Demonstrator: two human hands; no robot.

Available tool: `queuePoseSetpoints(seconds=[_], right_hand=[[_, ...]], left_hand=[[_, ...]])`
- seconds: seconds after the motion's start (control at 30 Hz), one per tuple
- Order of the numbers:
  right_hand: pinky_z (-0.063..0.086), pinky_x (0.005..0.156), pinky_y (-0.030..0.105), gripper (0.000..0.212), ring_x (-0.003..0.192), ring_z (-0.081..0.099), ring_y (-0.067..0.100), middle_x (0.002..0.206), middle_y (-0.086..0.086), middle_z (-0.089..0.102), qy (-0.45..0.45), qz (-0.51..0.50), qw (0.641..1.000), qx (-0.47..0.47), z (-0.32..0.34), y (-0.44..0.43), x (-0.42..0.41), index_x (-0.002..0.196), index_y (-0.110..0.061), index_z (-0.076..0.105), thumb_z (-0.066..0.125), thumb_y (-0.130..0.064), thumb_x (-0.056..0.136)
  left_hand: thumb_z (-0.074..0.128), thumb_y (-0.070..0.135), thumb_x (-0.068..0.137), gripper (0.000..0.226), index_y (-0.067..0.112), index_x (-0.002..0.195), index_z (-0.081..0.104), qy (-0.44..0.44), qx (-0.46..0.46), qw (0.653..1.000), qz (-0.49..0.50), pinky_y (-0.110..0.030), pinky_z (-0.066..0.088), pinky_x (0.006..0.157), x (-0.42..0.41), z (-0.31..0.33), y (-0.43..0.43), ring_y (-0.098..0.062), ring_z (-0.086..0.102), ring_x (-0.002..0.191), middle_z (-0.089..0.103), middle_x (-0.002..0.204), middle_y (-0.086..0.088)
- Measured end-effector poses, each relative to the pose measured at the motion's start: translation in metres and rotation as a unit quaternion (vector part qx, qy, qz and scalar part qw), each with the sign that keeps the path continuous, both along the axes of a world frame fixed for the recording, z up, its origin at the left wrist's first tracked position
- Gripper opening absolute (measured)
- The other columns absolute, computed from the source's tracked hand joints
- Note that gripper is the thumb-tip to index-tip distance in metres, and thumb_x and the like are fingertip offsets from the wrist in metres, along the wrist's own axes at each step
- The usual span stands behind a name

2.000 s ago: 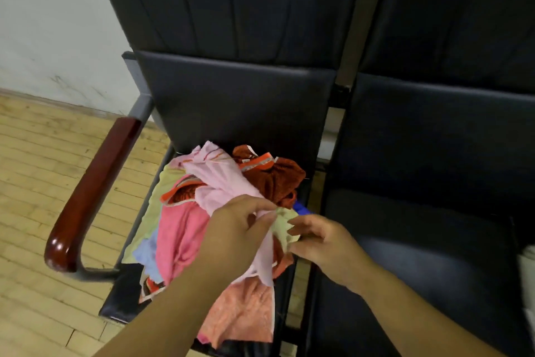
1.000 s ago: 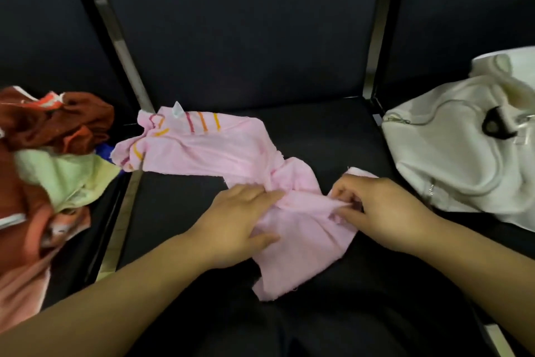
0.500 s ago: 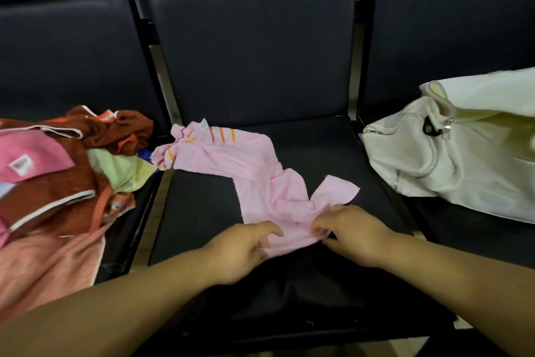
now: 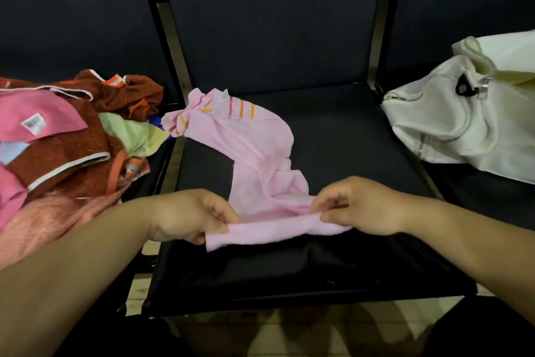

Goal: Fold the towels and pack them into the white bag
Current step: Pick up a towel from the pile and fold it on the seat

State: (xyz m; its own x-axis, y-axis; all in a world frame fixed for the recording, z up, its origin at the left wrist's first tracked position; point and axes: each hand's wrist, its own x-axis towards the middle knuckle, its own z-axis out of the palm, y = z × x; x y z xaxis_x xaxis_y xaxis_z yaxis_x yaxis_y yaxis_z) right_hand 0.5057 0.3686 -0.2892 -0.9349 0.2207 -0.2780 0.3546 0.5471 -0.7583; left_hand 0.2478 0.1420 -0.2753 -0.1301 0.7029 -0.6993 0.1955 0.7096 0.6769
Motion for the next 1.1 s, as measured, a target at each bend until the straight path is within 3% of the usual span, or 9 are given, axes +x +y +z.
queuePoseSetpoints(seconds=[0.07, 0.13, 0.23, 0.33, 0.5, 0.63, 0.77, 0.97, 1.1], right_hand=[[0.050, 0.075, 0.027, 0.020, 0.079, 0.064, 0.011, 0.094, 0.003, 0.076, -0.008, -0.058, 0.989, -0.136, 0.007, 0.003, 0.001, 0.102, -0.023, 0.077, 0.070, -0.007, 0.091], [0.049, 0.070, 0.030, 0.016, 0.072, 0.060, 0.016, 0.089, 0.012, 0.073, -0.011, -0.104, 0.980, -0.168, 0.005, 0.003, 0.003, 0.102, -0.015, 0.075, 0.069, -0.004, 0.092], [0.051, 0.062, 0.024, 0.011, 0.062, 0.063, 0.012, 0.080, 0.005, 0.075, -0.030, -0.115, 0.990, -0.071, -0.011, -0.006, 0.000, 0.094, -0.020, 0.073, 0.071, -0.009, 0.092], [0.048, 0.063, 0.014, 0.019, 0.070, 0.065, 0.000, 0.082, -0.015, 0.073, -0.004, -0.100, 0.990, 0.095, -0.010, -0.010, -0.001, 0.090, -0.033, 0.071, 0.070, -0.014, 0.089], [0.045, 0.066, 0.012, 0.019, 0.081, 0.062, 0.004, 0.086, -0.021, 0.064, 0.114, -0.047, 0.980, 0.156, 0.012, -0.030, 0.014, 0.094, -0.037, 0.071, 0.071, -0.020, 0.086], [0.049, 0.073, 0.017, 0.022, 0.089, 0.060, 0.002, 0.096, -0.022, 0.061, 0.042, 0.083, 0.977, 0.193, 0.004, -0.042, 0.026, 0.104, -0.043, 0.063, 0.068, -0.047, 0.083], [0.042, 0.069, 0.014, 0.026, 0.086, 0.059, 0.004, 0.098, -0.017, 0.067, 0.067, 0.052, 0.970, 0.230, -0.009, -0.041, 0.033, 0.109, -0.039, 0.067, 0.068, -0.028, 0.085], [0.048, 0.077, 0.012, 0.034, 0.089, 0.067, -0.001, 0.096, -0.020, 0.071, 0.070, -0.062, 0.989, 0.117, 0.010, -0.033, 0.034, 0.111, -0.045, 0.067, 0.070, -0.017, 0.092], [0.049, 0.078, 0.016, 0.035, 0.087, 0.067, 0.006, 0.092, -0.011, 0.068, 0.106, -0.101, 0.988, 0.039, 0.046, -0.026, 0.031, 0.114, -0.043, 0.065, 0.063, -0.012, 0.097]], left_hand=[[0.079, 0.014, 0.073, 0.023, 0.016, 0.096, 0.079, -0.067, 0.005, 0.997, 0.047, -0.029, 0.049, 0.069, -0.005, -0.001, -0.006, -0.017, 0.061, 0.080, 0.070, 0.090, -0.003], [0.079, 0.014, 0.077, 0.015, 0.021, 0.090, 0.077, 0.021, 0.044, 0.997, 0.059, -0.028, 0.047, 0.066, -0.005, -0.009, -0.006, -0.018, 0.061, 0.076, 0.070, 0.084, 0.001], [0.079, 0.012, 0.082, 0.022, 0.033, 0.083, 0.070, 0.277, 0.118, 0.953, -0.030, -0.020, 0.048, 0.073, 0.004, -0.023, 0.001, -0.008, 0.065, 0.077, 0.070, 0.088, 0.006], [0.078, 0.016, 0.080, 0.029, 0.038, 0.090, 0.063, 0.386, 0.208, 0.894, -0.087, -0.017, 0.041, 0.078, 0.021, -0.023, 0.005, -0.001, 0.054, 0.089, 0.055, 0.098, 0.015], [0.077, 0.029, 0.088, 0.022, 0.038, 0.108, 0.072, 0.258, 0.234, 0.929, -0.128, -0.014, 0.050, 0.084, 0.050, -0.018, 0.003, 0.001, 0.063, 0.096, 0.064, 0.100, 0.024], [0.070, 0.034, 0.093, 0.022, 0.033, 0.115, 0.072, 0.305, 0.251, 0.894, -0.211, -0.024, 0.050, 0.091, 0.054, -0.027, 0.002, 0.000, 0.060, 0.103, 0.064, 0.106, 0.020], [0.064, 0.025, 0.097, 0.019, 0.034, 0.111, 0.073, 0.344, 0.245, 0.881, -0.215, -0.023, 0.050, 0.090, 0.056, -0.026, 0.001, 0.001, 0.059, 0.101, 0.064, 0.105, 0.024], [0.075, 0.010, 0.090, 0.012, 0.022, 0.088, 0.076, 0.178, 0.203, 0.962, -0.042, -0.016, 0.050, 0.070, 0.052, -0.002, 0.001, -0.002, 0.069, 0.072, 0.075, 0.079, 0.010], [0.074, 0.002, 0.088, 0.015, 0.015, 0.082, 0.077, 0.104, 0.260, 0.959, 0.050, -0.021, 0.052, 0.069, 0.046, 0.030, -0.004, -0.010, 0.069, 0.074, 0.076, 0.080, -0.004]])
